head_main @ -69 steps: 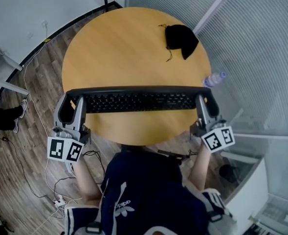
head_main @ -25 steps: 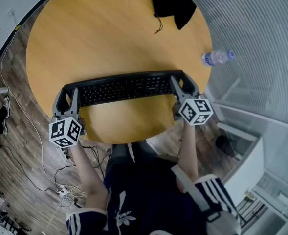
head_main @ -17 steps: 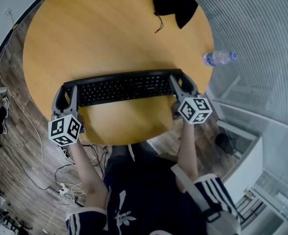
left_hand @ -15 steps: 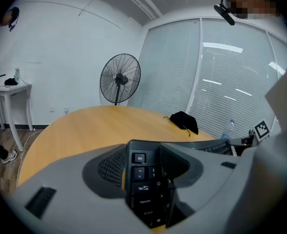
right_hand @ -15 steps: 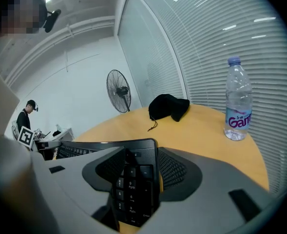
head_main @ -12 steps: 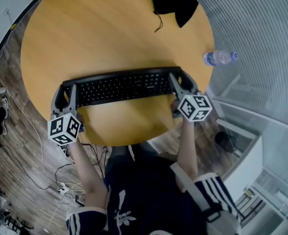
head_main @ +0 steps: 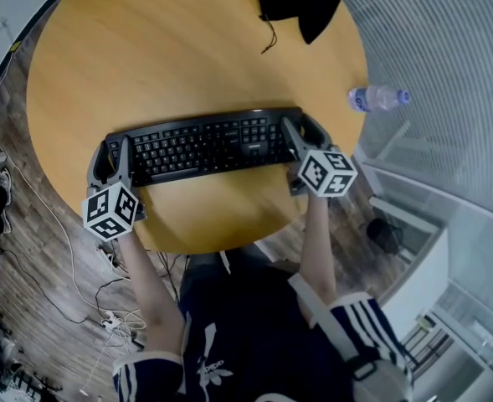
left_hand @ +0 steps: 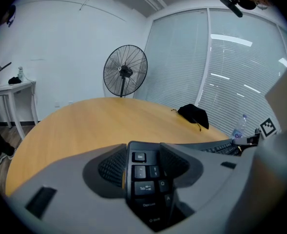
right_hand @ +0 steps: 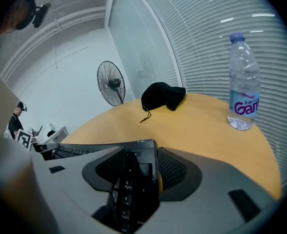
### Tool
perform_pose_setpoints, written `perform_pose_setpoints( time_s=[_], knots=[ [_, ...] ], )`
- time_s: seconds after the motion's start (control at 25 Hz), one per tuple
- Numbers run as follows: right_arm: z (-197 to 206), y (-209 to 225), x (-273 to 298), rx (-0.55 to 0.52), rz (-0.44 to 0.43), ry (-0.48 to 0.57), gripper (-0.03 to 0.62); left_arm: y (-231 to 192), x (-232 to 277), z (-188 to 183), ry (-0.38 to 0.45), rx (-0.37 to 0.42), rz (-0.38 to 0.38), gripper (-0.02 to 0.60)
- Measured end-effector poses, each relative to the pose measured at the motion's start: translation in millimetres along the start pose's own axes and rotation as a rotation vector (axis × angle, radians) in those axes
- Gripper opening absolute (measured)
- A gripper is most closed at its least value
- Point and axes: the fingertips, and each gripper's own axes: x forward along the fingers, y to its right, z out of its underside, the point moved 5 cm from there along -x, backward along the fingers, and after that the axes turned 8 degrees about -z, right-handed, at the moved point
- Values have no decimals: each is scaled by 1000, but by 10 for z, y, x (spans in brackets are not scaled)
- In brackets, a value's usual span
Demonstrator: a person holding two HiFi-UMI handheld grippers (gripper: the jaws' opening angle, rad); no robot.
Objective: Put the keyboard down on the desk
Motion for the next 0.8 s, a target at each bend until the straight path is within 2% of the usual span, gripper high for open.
perform_pose_setpoints(
  time_s=[0.52,0.8],
  knots=[
    [99,89,105,29,45,-68,198,50,157,78,-101,44,-59,201],
    [110,81,98,31,38,-76,198,35,136,86,-104,40,-59,201]
  ],
)
